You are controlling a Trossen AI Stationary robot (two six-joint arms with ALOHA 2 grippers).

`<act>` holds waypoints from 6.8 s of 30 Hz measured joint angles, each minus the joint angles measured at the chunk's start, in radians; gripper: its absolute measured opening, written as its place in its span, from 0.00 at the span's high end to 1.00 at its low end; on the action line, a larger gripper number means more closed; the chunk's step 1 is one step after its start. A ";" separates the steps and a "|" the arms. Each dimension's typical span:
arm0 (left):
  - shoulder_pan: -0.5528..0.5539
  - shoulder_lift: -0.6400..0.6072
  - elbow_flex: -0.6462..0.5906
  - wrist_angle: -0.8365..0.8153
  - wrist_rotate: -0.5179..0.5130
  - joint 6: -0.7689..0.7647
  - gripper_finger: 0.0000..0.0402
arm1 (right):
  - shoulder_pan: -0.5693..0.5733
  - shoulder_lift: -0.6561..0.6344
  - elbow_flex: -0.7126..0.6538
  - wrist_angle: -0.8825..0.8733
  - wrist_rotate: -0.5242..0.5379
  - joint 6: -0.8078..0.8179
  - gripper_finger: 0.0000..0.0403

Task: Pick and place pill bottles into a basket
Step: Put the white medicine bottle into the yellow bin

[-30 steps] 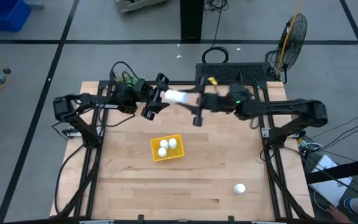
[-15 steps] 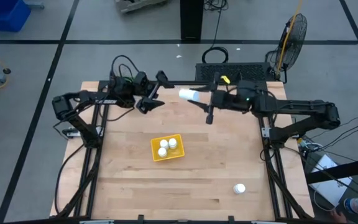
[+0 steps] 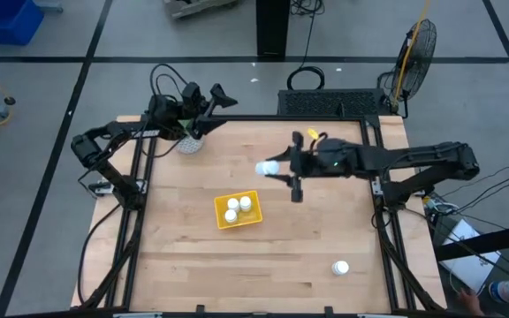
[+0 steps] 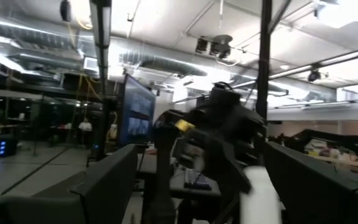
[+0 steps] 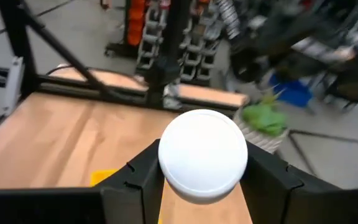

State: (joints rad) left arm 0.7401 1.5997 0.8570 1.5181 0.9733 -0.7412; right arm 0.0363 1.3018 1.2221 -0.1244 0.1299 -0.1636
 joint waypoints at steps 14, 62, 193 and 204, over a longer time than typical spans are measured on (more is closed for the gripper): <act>0.031 0.000 0.000 -0.024 0.024 -0.002 0.12 | 0.106 0.237 0.000 0.079 -0.090 0.180 0.60; 0.039 0.001 0.000 -0.059 0.050 0.031 0.15 | 0.079 0.419 -0.126 0.214 -0.187 0.342 0.60; 0.057 0.000 0.000 -0.198 0.209 0.110 0.14 | 0.471 0.140 0.260 -1.142 0.209 1.122 0.64; 0.087 0.000 0.000 -0.274 0.223 0.108 0.15 | 0.588 0.216 0.161 -1.003 -0.048 1.560 0.61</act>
State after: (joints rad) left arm 0.8272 1.5997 0.8570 1.2442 1.1960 -0.6328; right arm 0.6241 1.5174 1.3830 -1.1278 0.0820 1.3967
